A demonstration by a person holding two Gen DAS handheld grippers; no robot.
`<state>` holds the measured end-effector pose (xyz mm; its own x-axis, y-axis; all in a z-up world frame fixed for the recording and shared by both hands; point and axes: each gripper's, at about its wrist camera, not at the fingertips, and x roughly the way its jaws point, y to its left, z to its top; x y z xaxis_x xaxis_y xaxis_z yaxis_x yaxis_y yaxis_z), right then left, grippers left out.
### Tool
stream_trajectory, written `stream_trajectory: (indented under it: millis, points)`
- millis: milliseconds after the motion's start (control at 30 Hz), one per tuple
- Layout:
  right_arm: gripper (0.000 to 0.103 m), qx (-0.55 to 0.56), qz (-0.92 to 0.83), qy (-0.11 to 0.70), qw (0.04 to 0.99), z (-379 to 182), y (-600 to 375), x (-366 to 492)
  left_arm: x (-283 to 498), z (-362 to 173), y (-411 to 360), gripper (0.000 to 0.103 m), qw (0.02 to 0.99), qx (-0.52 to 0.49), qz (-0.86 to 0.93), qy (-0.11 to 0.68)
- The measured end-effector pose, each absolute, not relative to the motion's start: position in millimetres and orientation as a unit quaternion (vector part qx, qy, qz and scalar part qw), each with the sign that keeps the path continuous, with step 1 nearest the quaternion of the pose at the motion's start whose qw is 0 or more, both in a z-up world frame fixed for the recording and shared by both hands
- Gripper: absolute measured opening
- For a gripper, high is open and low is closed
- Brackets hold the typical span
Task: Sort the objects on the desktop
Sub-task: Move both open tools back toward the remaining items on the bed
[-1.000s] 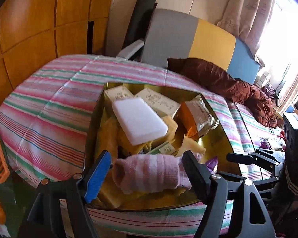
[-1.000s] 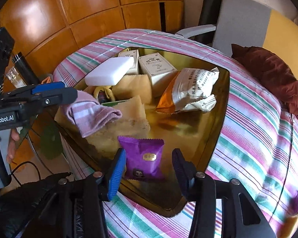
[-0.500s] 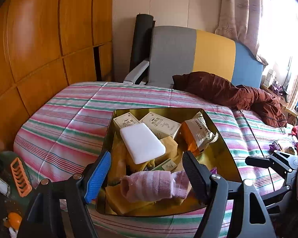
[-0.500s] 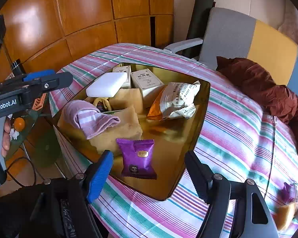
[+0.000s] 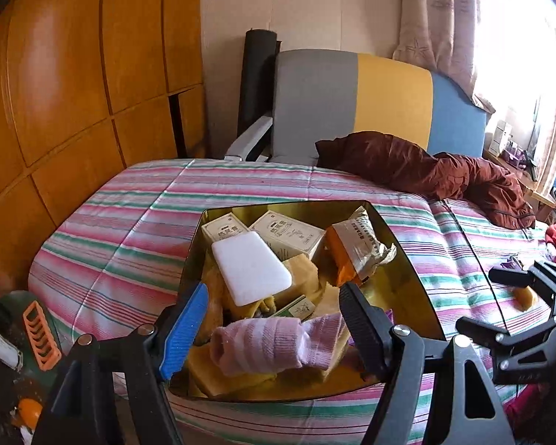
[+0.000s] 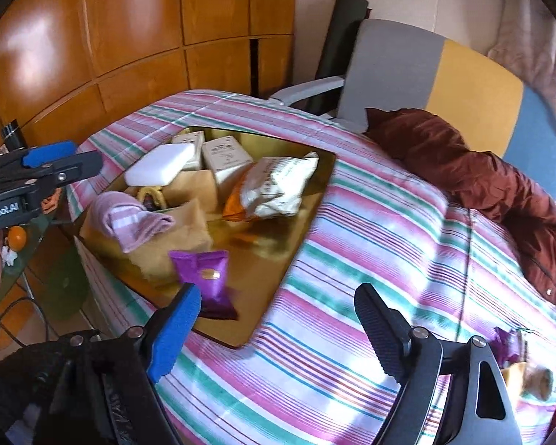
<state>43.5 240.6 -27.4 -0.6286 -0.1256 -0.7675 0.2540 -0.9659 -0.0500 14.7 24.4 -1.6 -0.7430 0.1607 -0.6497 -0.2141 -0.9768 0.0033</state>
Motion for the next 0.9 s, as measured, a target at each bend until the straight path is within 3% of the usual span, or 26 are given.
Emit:
stream_trajectory:
  millis: [900]
  points:
    - [0.09, 0.431, -0.898, 0.082, -0.044, -10, 385, 54, 22, 2, 121, 0.075, 0.214, -0.347, 0.907, 0.107]
